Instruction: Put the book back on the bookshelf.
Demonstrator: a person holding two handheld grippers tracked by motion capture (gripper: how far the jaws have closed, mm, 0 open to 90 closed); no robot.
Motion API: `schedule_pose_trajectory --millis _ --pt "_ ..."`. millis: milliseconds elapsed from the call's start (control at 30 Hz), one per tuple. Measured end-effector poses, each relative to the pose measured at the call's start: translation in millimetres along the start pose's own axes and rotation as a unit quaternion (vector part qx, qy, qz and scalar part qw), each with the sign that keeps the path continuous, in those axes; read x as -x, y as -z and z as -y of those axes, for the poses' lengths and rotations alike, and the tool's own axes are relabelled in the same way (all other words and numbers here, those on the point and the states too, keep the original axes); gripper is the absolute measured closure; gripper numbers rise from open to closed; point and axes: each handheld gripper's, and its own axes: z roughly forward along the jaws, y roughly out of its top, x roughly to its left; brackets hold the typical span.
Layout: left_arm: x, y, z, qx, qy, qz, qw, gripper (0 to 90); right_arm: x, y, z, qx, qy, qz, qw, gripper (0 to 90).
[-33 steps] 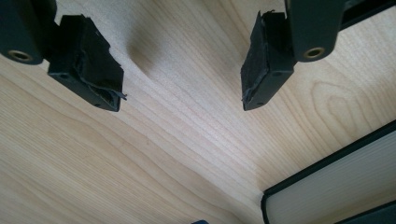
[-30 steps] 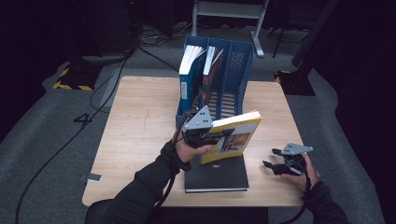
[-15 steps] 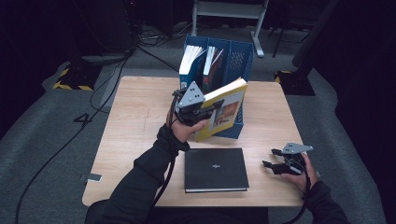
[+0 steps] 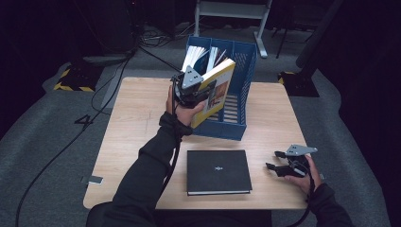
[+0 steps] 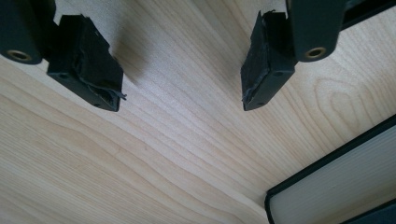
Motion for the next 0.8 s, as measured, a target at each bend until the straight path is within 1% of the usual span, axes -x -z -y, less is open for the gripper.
schedule_pose_trajectory --millis 67,100,133,167,200,267,367,467,600,700,733,800 --pt "-0.4 -6.4 -1.5 -0.002 0.003 -0.012 0.9999 75.3 0.4 -0.2 0.1 0.001 0.000 0.000 1.0000 29.8" --pt "-0.4 -6.4 -1.5 -0.002 0.003 -0.012 0.9999 75.2 0.4 -0.2 0.1 0.001 0.000 0.000 1.0000 29.8" --pt "-0.2 -14.5 -2.8 -0.006 0.008 -0.026 0.9996 75.2 0.4 -0.2 0.1 0.000 -0.001 0.000 1.0000 29.9" --pt "-0.2 -14.5 -2.8 -0.006 0.008 -0.026 0.9996 75.3 0.1 -0.1 -0.1 0.000 0.000 0.000 1.0000 30.0" --pt "-0.1 -20.5 -3.6 -0.010 0.009 -0.032 0.9994 75.2 -0.4 0.0 -0.1 0.000 0.001 0.001 1.0000 30.2" --pt "0.3 -26.1 -4.1 -0.010 0.017 -0.040 0.9990 75.3 -0.6 0.1 -0.2 -0.001 0.002 0.002 1.0000 30.2" --pt "3.2 -34.5 -6.4 -0.014 0.012 -0.055 0.9983 75.2 -0.2 0.0 0.1 0.000 0.000 -0.002 1.0000 30.2" --pt "3.9 -42.0 -8.5 -0.013 0.017 -0.067 0.9975 75.3 -0.4 -0.1 0.1 0.001 0.000 -0.002 1.0000 30.3" --pt "5.0 -50.5 -13.9 -0.013 0.017 -0.066 0.9976 75.2 -1.1 -0.1 -0.2 0.000 0.003 -0.002 1.0000 30.5" --pt "6.4 -55.1 -17.4 -0.014 0.015 -0.071 0.9972 75.3 -0.8 -0.4 0.0 0.001 0.002 -0.004 1.0000 30.4" --pt "6.9 -61.1 -21.1 -0.018 0.011 -0.081 0.9965 75.3 -0.7 -0.3 -0.1 0.001 0.002 -0.004 1.0000 30.4" --pt "4.8 -66.9 -24.8 -0.022 0.013 -0.089 0.9957 75.3 -1.0 -0.2 -0.2 0.000 0.003 -0.003 1.0000 30.5"
